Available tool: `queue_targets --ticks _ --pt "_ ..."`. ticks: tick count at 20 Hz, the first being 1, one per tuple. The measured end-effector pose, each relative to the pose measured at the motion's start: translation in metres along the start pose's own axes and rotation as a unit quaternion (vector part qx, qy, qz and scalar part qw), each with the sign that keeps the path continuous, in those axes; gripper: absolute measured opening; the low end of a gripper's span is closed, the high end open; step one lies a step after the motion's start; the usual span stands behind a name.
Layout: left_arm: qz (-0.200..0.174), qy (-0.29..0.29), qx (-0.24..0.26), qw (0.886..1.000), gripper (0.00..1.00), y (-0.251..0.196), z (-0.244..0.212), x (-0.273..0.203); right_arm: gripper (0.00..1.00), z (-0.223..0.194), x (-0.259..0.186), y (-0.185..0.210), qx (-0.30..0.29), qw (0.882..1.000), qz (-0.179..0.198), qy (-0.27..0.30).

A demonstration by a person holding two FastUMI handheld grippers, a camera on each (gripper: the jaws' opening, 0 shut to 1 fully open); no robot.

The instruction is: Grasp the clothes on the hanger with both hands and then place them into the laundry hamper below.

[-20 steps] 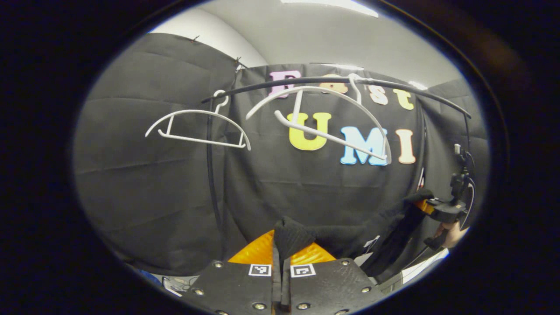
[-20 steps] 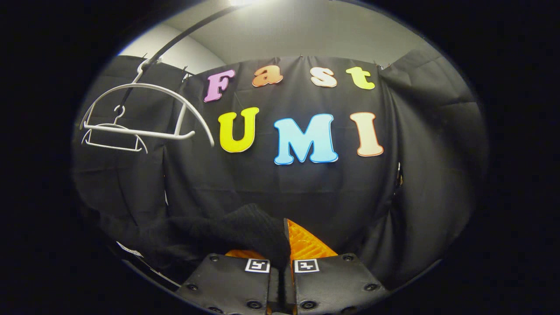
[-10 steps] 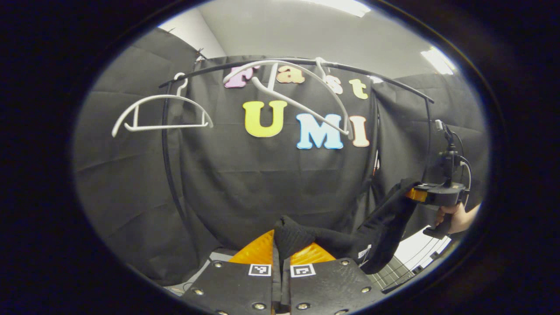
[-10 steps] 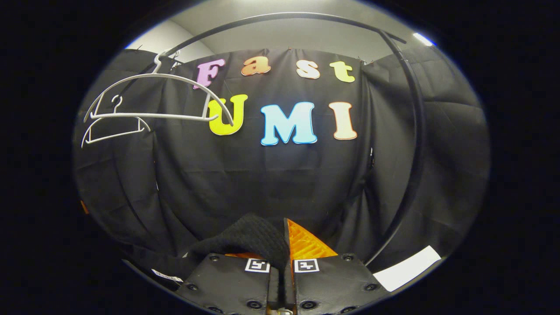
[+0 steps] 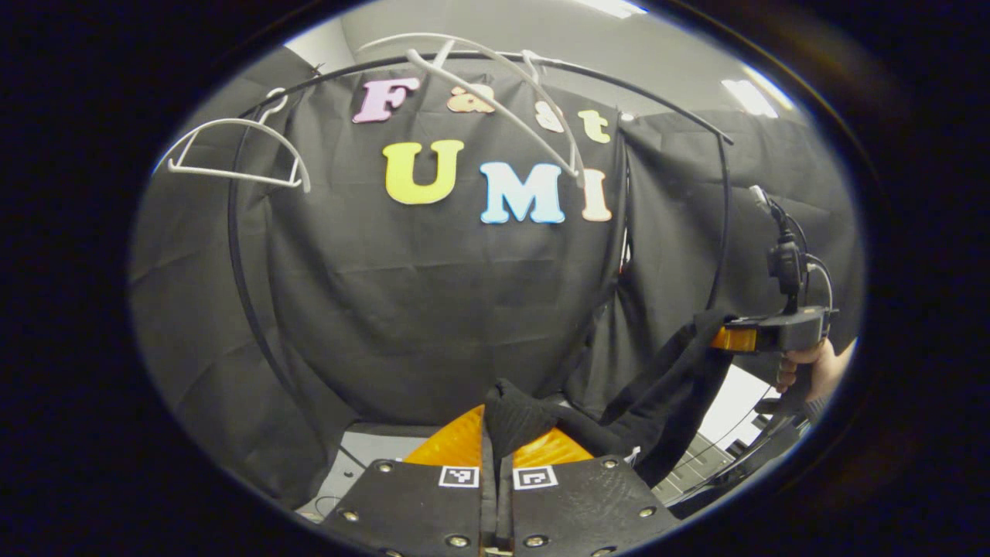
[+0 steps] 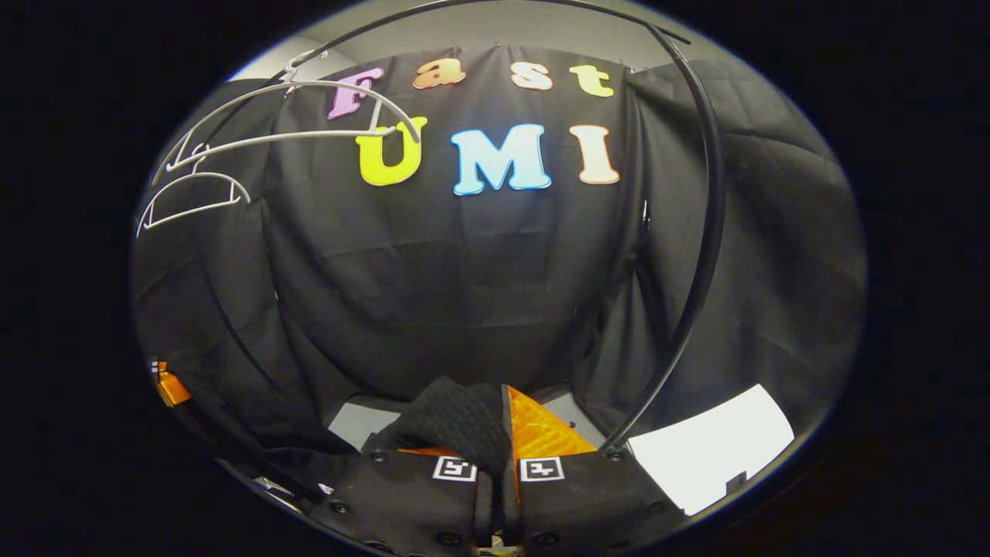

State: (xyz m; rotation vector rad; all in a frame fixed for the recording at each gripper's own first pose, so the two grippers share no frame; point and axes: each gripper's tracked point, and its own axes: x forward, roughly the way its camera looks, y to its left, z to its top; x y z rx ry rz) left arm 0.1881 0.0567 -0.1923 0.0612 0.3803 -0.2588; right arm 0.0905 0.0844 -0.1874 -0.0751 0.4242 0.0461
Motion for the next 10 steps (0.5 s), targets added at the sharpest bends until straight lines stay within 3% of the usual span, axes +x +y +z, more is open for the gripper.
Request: queue_targets --ticks 10 --pt "0.002 0.079 -0.018 0.997 0.01 0.003 -0.042 0.025 0.1 -0.09 0.018 0.008 0.045 0.991 0.009 0.122"
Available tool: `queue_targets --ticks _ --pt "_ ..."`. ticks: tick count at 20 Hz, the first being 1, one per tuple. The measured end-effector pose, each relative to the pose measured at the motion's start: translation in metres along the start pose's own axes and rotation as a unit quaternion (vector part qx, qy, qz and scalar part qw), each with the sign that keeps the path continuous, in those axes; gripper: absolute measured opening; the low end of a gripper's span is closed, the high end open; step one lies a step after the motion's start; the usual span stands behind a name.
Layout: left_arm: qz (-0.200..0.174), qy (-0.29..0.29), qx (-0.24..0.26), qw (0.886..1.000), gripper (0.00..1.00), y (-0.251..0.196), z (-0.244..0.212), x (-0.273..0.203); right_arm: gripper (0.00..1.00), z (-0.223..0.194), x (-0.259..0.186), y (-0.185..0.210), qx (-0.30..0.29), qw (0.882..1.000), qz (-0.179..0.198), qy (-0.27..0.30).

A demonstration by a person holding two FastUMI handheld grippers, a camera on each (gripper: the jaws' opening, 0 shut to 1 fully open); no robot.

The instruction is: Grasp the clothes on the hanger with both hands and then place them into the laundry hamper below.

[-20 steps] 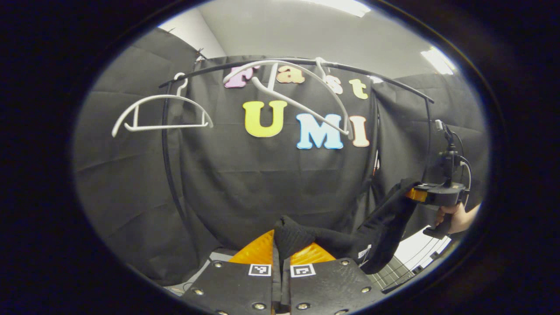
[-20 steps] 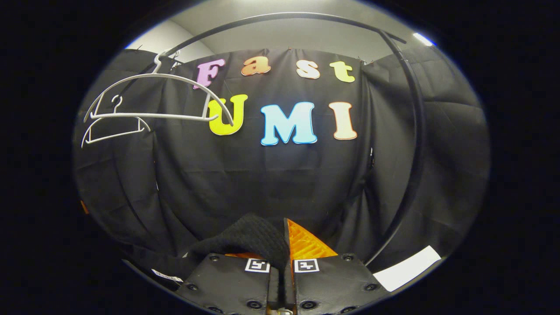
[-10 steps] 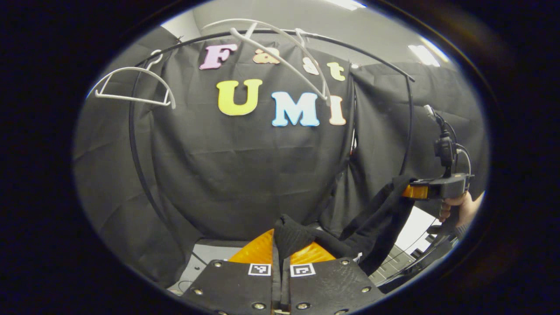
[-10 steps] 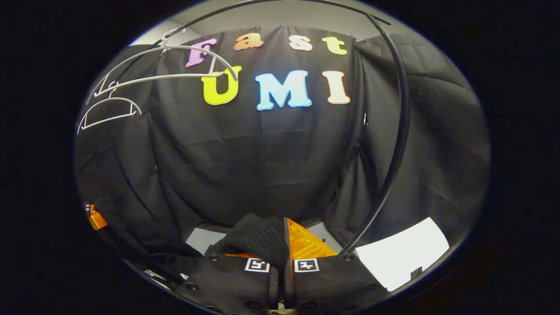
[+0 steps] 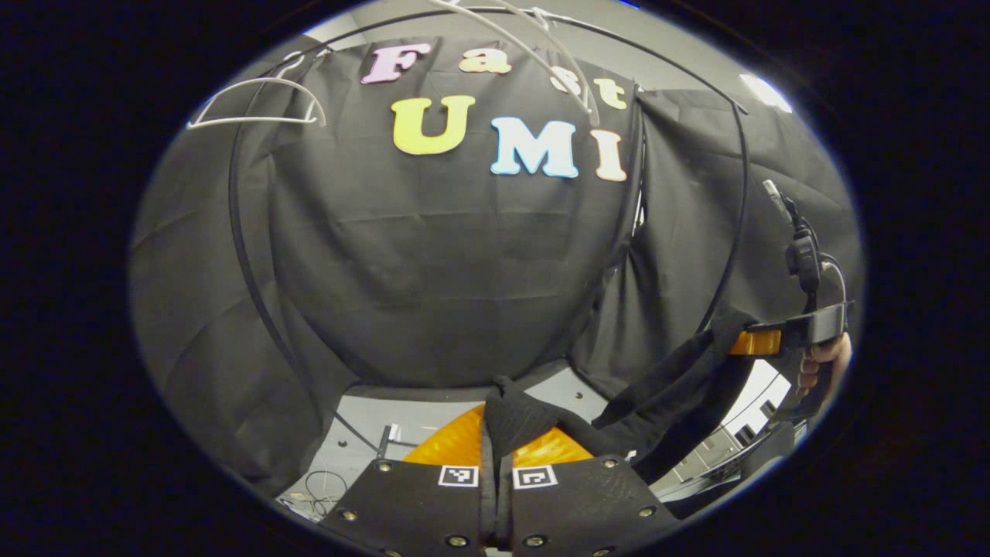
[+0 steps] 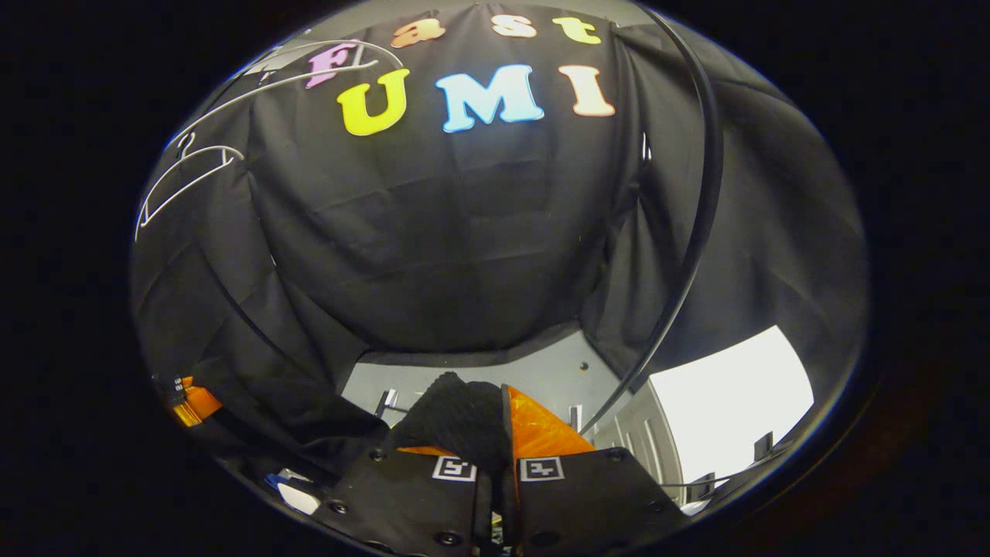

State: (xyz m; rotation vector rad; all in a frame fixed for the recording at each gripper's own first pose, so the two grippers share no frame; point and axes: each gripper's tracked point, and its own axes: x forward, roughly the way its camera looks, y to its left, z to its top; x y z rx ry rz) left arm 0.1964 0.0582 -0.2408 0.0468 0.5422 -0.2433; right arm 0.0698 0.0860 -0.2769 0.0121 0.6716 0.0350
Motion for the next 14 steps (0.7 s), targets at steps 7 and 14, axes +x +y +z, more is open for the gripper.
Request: queue_targets --ticks 7,14 --pt "0.005 0.039 0.0 0.999 0.02 -0.004 -0.029 0.016 0.1 -0.032 0.026 0.008 -0.016 0.999 -0.009 0.028" --pt "0.018 0.069 -0.032 0.997 0.02 0.003 -0.034 0.028 0.11 -0.06 0.032 0.009 0.002 0.997 -0.008 0.072"
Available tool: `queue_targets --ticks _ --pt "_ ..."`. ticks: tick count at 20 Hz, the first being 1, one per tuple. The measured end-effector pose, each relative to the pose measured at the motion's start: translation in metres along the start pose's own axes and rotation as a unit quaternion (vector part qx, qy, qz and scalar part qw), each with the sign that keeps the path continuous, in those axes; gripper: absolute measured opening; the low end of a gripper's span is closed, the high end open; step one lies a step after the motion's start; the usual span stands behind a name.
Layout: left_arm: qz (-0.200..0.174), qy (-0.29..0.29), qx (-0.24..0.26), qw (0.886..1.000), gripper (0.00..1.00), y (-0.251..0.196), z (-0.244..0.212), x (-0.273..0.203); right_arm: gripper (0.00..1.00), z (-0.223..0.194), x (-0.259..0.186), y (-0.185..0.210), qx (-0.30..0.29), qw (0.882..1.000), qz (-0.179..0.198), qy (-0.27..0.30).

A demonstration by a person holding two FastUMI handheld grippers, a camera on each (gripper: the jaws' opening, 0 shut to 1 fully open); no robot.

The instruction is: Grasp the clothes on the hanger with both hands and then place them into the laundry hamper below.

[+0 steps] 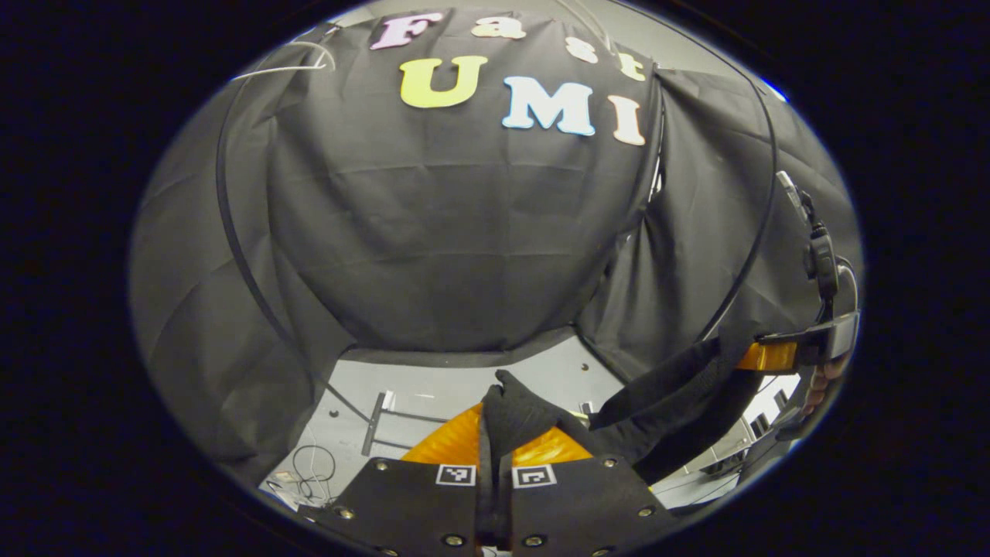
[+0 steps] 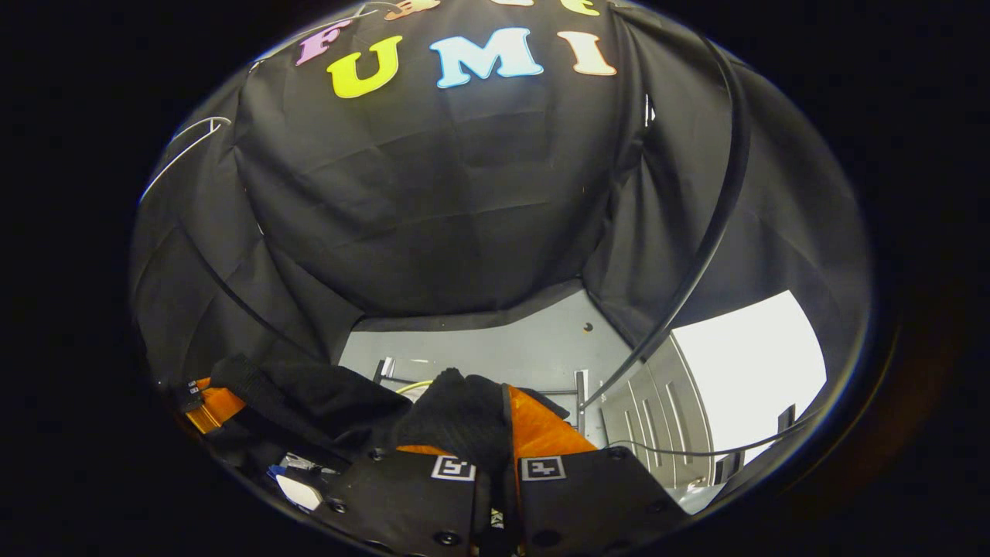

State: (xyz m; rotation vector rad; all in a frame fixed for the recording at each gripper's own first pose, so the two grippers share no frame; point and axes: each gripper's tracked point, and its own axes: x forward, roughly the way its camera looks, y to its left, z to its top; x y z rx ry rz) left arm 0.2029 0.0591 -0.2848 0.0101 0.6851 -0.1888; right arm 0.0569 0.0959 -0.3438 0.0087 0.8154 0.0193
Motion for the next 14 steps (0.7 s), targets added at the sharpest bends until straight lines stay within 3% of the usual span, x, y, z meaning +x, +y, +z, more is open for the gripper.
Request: queue_targets --ticks 10,13,14 --pt "0.005 0.042 -0.014 0.999 0.02 0.0 -0.021 0.012 0.17 -0.023 0.013 0.024 -0.035 0.997 0.012 0.065" --pt "0.006 0.066 -0.03 0.997 0.02 -0.003 -0.039 0.017 0.28 -0.039 0.009 0.024 -0.042 0.995 0.002 0.091" --pt "0.012 0.078 -0.038 0.996 0.09 -0.002 -0.049 0.015 0.28 -0.044 0.005 0.025 -0.042 0.994 0.001 0.098"
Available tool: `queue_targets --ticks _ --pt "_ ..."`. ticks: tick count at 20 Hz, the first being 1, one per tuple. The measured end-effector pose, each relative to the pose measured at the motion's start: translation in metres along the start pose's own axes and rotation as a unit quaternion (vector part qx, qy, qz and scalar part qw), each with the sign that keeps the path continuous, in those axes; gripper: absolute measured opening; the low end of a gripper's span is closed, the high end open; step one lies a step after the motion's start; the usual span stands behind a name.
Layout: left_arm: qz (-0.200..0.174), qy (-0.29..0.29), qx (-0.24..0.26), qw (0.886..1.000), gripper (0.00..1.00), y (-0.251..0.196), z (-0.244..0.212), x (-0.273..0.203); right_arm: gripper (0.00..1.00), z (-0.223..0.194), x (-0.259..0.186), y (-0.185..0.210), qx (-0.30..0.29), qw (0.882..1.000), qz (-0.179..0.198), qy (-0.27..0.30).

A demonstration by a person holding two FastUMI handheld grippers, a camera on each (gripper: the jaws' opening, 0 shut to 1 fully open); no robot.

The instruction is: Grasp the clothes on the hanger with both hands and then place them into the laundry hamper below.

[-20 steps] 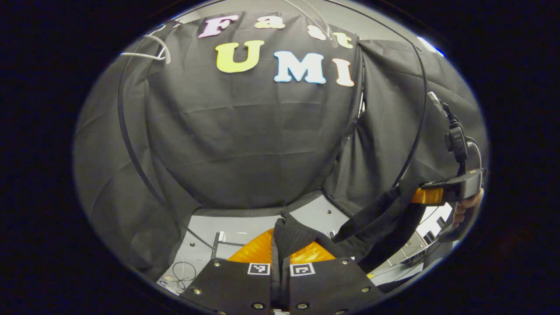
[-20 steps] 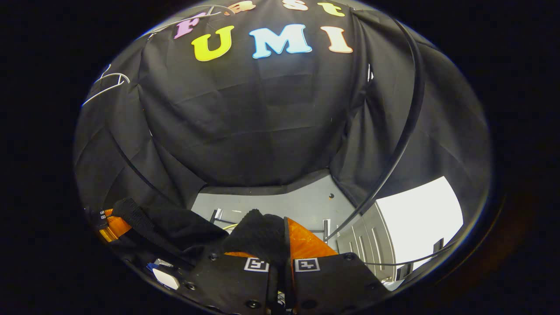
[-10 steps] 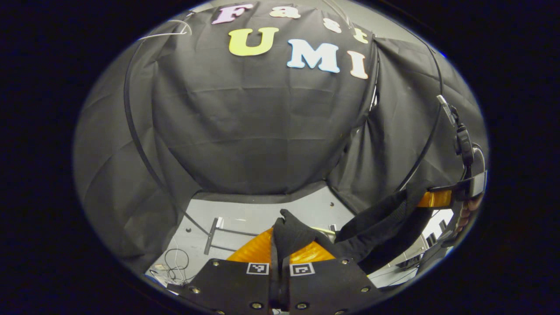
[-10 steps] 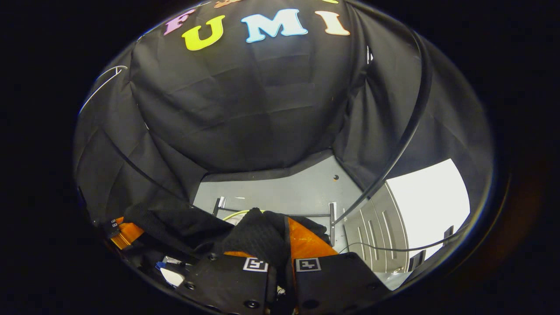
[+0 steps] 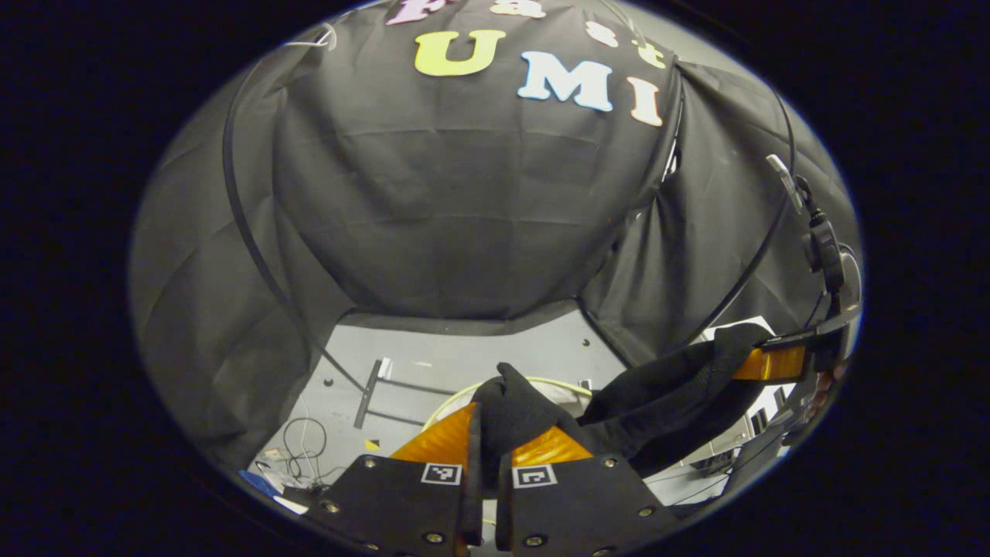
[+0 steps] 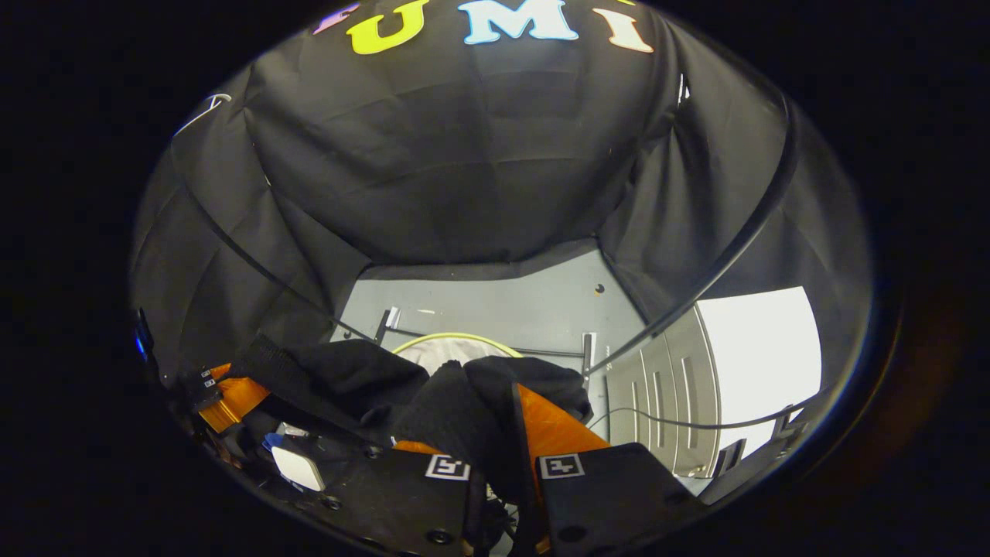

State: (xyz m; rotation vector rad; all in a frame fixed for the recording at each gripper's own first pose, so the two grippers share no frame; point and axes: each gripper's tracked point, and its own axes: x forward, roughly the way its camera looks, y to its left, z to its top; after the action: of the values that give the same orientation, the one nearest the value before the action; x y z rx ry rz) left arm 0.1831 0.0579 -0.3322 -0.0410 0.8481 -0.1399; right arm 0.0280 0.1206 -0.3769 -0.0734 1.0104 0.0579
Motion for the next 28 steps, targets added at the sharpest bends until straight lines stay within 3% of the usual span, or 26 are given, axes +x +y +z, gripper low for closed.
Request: queue_targets --ticks 1,4,5,6,8,9,15,19,22,28 --pt "0.006 0.013 -0.009 1.0 0.02 0.004 -0.009 0.003 0.29 -0.006 -0.001 0.001 0.002 1.0 0.001 0.009" --pt "0.029 0.036 -0.041 0.998 0.24 0.021 -0.038 -0.006 0.65 -0.029 -0.01 0.012 0.018 0.999 0.028 0.035" --pt "0.033 0.034 -0.045 0.998 0.44 0.022 -0.04 -0.01 0.77 -0.033 -0.013 0.012 0.022 0.998 0.034 0.041" --pt "0.037 0.032 -0.046 0.998 0.57 0.023 -0.039 -0.015 0.89 -0.036 -0.016 0.009 0.024 0.998 0.036 0.042" --pt "0.055 0.025 -0.035 0.998 0.82 0.028 -0.031 -0.022 0.99 -0.03 -0.028 -0.003 0.023 0.999 0.031 0.028" --pt "0.06 0.021 -0.026 0.998 0.95 0.029 -0.024 -0.026 0.99 -0.025 -0.034 -0.009 0.024 0.999 0.027 0.017" --pt "0.078 -0.052 0.023 0.995 0.96 -0.001 0.055 -0.087 0.98 0.017 -0.086 -0.073 0.063 0.995 -0.011 -0.079" --pt "0.082 -0.112 0.02 0.99 0.96 -0.042 0.107 -0.135 0.99 0.05 -0.133 -0.122 0.061 0.984 -0.035 -0.161" --pt "0.093 -0.172 0.028 0.98 0.96 -0.077 0.154 -0.176 0.99 0.076 -0.173 -0.156 0.064 0.971 -0.041 -0.228" --pt "0.105 -0.291 0.069 0.949 0.95 -0.15 0.247 -0.252 0.98 0.123 -0.251 -0.211 0.06 0.931 -0.062 -0.356"
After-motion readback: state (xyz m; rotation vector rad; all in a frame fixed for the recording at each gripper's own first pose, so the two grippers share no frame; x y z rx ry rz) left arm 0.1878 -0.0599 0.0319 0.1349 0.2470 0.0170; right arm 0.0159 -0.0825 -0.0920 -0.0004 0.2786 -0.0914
